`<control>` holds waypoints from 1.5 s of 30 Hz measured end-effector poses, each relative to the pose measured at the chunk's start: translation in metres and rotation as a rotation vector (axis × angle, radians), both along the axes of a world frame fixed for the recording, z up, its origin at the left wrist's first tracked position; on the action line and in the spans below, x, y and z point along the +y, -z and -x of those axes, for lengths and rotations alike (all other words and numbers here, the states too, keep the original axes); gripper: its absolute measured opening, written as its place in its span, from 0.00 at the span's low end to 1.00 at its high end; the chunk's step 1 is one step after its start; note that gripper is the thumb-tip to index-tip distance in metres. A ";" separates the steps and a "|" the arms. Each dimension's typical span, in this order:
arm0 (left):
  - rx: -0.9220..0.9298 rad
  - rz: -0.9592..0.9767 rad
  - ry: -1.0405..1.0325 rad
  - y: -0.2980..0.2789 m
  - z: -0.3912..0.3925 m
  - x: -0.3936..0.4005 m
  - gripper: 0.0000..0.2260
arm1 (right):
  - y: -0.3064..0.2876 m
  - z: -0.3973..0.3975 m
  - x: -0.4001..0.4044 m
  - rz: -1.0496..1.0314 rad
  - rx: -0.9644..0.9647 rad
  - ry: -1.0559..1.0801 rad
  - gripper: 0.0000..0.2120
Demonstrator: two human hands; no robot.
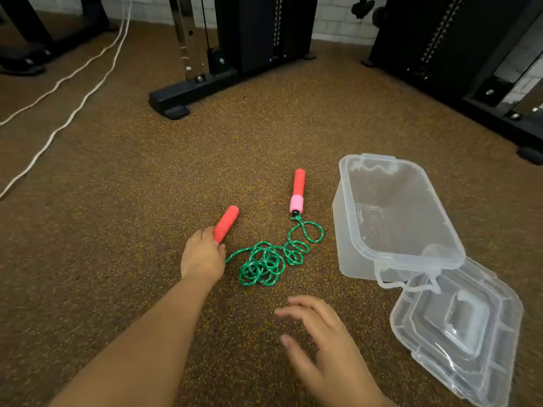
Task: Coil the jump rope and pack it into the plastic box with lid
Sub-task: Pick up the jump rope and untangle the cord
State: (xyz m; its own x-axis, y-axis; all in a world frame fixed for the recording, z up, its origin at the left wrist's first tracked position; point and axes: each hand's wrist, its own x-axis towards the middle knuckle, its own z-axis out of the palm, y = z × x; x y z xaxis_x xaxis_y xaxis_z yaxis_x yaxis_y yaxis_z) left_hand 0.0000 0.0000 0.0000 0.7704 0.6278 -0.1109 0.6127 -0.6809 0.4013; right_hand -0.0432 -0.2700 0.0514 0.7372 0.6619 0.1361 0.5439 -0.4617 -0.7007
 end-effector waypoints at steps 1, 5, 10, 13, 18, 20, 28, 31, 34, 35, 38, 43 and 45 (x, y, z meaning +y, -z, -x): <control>0.028 0.002 -0.028 0.002 0.000 -0.001 0.22 | 0.001 0.000 -0.001 -0.016 0.005 -0.001 0.15; 0.056 0.027 -0.136 0.015 -0.001 0.000 0.22 | 0.002 -0.003 -0.006 0.015 0.035 0.020 0.16; -0.069 -0.013 -0.121 0.013 -0.002 0.000 0.22 | 0.002 -0.006 -0.011 0.039 0.013 0.028 0.17; -0.170 -0.013 -0.005 0.000 -0.001 -0.002 0.21 | -0.007 -0.012 -0.008 0.048 0.008 -0.002 0.18; -0.204 -0.039 0.308 -0.035 0.006 -0.009 0.21 | -0.021 -0.023 0.006 0.078 -0.039 -0.027 0.22; -0.196 -0.075 0.497 -0.048 0.014 -0.015 0.21 | -0.027 -0.026 0.011 0.080 -0.063 -0.019 0.23; -0.236 -0.350 1.048 -0.079 0.060 -0.050 0.23 | -0.031 -0.031 0.009 0.243 -0.168 0.001 0.31; -0.290 -0.411 1.130 -0.084 0.071 -0.054 0.25 | -0.033 -0.029 0.002 0.363 -0.027 -0.085 0.28; -0.331 -0.302 1.019 -0.093 0.079 -0.059 0.23 | -0.035 -0.026 -0.006 0.395 0.140 -0.084 0.18; -0.338 -0.177 0.902 -0.098 0.082 -0.063 0.25 | -0.037 -0.026 -0.009 0.369 0.182 -0.053 0.16; -0.363 0.192 0.427 -0.114 0.084 -0.078 0.24 | -0.042 -0.026 -0.014 0.252 0.299 0.029 0.13; 0.117 1.300 -0.184 -0.113 0.068 -0.075 0.45 | -0.051 -0.018 -0.010 0.027 0.398 0.066 0.16; 0.104 1.516 -0.210 -0.110 0.064 -0.072 0.47 | -0.052 -0.011 -0.009 -0.043 0.423 0.034 0.23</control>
